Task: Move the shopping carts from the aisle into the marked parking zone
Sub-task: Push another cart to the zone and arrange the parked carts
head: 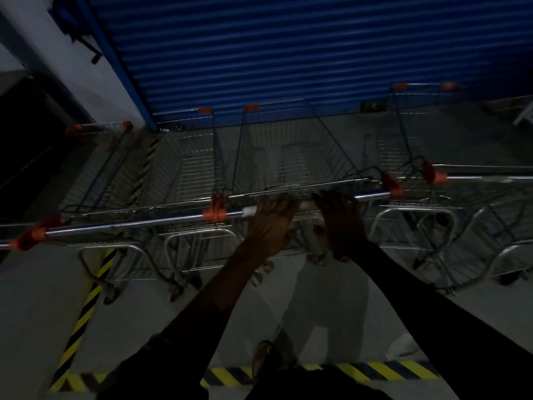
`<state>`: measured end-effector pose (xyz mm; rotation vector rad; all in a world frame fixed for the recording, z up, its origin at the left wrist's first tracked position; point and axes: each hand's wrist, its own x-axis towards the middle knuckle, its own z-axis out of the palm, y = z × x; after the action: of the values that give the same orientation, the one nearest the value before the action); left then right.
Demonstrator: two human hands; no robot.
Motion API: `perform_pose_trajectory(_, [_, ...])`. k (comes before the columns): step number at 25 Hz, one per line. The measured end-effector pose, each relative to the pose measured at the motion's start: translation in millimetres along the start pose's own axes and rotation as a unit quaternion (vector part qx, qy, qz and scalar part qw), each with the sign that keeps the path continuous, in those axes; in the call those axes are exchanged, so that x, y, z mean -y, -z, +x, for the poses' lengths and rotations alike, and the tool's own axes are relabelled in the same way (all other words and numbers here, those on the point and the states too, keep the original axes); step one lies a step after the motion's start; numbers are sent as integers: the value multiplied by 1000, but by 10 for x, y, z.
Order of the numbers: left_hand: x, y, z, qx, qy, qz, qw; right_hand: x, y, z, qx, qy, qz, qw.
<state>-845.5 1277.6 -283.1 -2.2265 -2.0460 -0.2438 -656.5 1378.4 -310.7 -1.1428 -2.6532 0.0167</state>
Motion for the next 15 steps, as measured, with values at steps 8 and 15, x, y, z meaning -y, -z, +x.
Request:
perform_pose_trajectory(8, [-945,-215,555,10,42,12,999,-1025,345,-314,60,-21,1,998])
perform_pose_trajectory(15, [-1264,-268,1097,-15,-5,-28,1000,-1494,453,-268,16,6,54,998])
